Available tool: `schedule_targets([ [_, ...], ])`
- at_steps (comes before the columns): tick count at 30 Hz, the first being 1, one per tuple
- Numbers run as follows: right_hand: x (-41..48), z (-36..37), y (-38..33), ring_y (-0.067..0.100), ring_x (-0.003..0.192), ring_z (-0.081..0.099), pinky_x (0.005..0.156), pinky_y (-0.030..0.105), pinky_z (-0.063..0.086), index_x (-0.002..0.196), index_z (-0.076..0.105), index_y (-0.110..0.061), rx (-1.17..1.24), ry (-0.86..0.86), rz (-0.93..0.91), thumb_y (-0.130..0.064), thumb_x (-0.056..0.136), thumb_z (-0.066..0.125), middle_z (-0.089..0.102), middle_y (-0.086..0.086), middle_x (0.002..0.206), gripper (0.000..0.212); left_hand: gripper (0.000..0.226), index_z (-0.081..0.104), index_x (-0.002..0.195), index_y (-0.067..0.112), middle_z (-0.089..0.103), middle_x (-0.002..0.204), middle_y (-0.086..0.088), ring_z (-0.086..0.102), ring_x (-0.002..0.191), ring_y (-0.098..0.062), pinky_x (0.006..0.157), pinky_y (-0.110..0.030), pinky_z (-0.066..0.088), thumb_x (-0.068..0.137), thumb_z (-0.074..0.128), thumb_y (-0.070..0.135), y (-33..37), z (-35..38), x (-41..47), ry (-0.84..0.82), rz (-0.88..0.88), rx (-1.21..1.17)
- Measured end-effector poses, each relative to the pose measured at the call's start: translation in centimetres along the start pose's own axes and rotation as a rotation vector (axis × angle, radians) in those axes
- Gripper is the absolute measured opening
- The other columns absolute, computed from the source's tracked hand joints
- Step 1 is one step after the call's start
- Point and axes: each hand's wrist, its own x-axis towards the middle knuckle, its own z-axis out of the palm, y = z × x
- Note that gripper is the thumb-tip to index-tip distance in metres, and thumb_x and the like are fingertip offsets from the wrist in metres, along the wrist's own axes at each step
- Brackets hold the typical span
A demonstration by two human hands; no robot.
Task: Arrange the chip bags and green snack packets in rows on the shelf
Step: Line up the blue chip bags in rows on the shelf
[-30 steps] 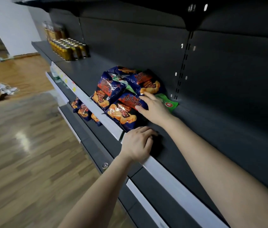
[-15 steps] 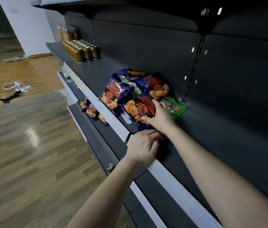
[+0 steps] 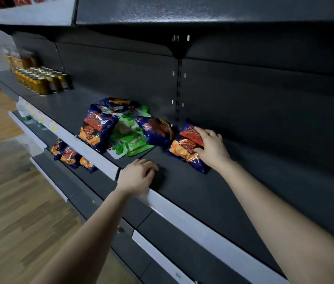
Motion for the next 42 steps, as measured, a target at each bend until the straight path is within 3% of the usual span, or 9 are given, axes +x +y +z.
schedule_targets([
  [4, -2.8, -2.7, 4.1, 0.032, 0.132, 0.026, 0.109, 0.040, 0.027, 0.148, 0.030, -0.026, 0.003, 0.021, 0.093, 0.000, 0.090, 0.052, 0.034, 0.010, 0.147, 0.067, 0.028, 0.064, 0.105, 0.018, 0.062, 0.111, 0.000, 0.054, 0.108, -0.023, 0.091, -0.033, 0.041, 0.094, 0.039, 0.021, 2.4, 0.6, 1.0, 0.011, 0.045, -0.083],
  [8, -6.0, -5.3, 6.7, 0.028, 0.133, 0.023, 0.112, 0.035, 0.023, 0.145, 0.035, -0.028, -0.001, 0.045, 0.120, 0.010, 0.083, 0.044, 0.035, 0.008, 0.145, 0.073, 0.025, 0.065, 0.105, 0.016, 0.064, 0.109, -0.001, 0.055, 0.105, -0.026, 0.093, -0.038, 0.042, 0.093, 0.043, 0.016, 7.9, 2.1, 2.3, 0.014, 0.187, -0.138],
  [15, -12.0, -9.4, 11.0, 0.026, 0.134, 0.025, 0.111, 0.031, 0.022, 0.140, 0.043, -0.028, 0.040, 0.088, 0.246, 0.013, 0.080, 0.036, 0.043, 0.012, 0.140, 0.074, 0.025, 0.066, 0.105, 0.015, 0.065, 0.112, -0.002, 0.056, 0.104, -0.026, 0.096, -0.037, 0.041, 0.093, 0.044, 0.015, 15.9, 4.6, 2.7, -0.063, 0.355, -0.182],
  [21, -17.2, -12.4, 14.2, 0.026, 0.123, 0.038, 0.094, 0.022, 0.032, 0.112, 0.062, -0.018, 0.002, 0.266, 0.401, 0.011, 0.075, 0.038, 0.057, 0.015, 0.112, 0.053, 0.025, 0.065, 0.105, 0.017, 0.065, 0.112, -0.001, 0.056, 0.106, -0.026, 0.097, -0.037, 0.039, 0.093, 0.043, 0.017, 20.9, 6.1, 2.3, -0.105, 0.444, -0.190],
  [26, -20.2, -13.7, 15.8, 0.027, 0.105, 0.055, 0.096, 0.031, 0.044, 0.105, 0.068, -0.024, -0.048, 0.333, 0.539, -0.004, 0.088, 0.040, 0.048, 0.011, 0.123, 0.038, 0.026, 0.064, 0.107, 0.018, 0.064, 0.114, 0.000, 0.055, 0.108, -0.025, 0.099, -0.037, 0.038, 0.094, 0.041, 0.018, 24.3, 7.6, 1.3, -0.142, 0.494, -0.229],
  [29, -20.6, -12.8, 15.9, 0.023, 0.136, 0.031, 0.114, 0.029, 0.023, 0.120, 0.064, -0.020, -0.128, 0.289, 0.477, -0.018, 0.095, 0.043, 0.043, 0.005, 0.143, 0.033, 0.027, 0.062, 0.111, 0.018, 0.063, 0.117, 0.001, 0.053, 0.109, -0.024, 0.097, -0.036, 0.037, 0.095, 0.040, 0.019, 25.9, 8.4, 0.4, -0.168, 0.506, -0.239],
  [33, -21.5, -9.5, 15.9, 0.030, 0.146, 0.000, 0.118, 0.045, 0.011, 0.148, 0.028, -0.028, -0.290, 0.122, 0.494, -0.054, 0.095, 0.036, 0.010, 0.001, 0.160, 0.060, 0.028, 0.060, 0.114, 0.019, 0.062, 0.119, 0.002, 0.051, 0.110, -0.024, 0.094, -0.034, 0.033, 0.096, 0.038, 0.022, 26.3, 9.5, -0.4, -0.138, 0.447, -0.201],
  [36, -21.7, -8.5, 16.3, 0.035, 0.145, 0.000, 0.117, 0.051, 0.013, 0.150, 0.017, -0.035, -0.280, 0.159, 0.525, -0.060, 0.093, 0.035, 0.002, 0.001, 0.161, 0.065, 0.027, 0.060, 0.113, 0.019, 0.062, 0.119, 0.001, 0.051, 0.110, -0.024, 0.094, -0.033, 0.031, 0.096, 0.038, 0.022, 25.8, 10.0, -0.5, -0.131, 0.384, -0.195],
  [42, -21.6, -8.3, 16.3, 0.044, 0.140, 0.013, 0.110, 0.055, 0.024, 0.150, 0.014, -0.038, -0.295, 0.137, 0.568, -0.072, 0.084, 0.040, 0.000, 0.001, 0.160, 0.078, 0.024, 0.062, 0.105, 0.015, 0.064, 0.112, 0.000, 0.052, 0.106, -0.025, 0.091, -0.033, 0.032, 0.094, 0.041, 0.020, 26.2, 10.2, -0.7, -0.099, 0.401, -0.179],
])
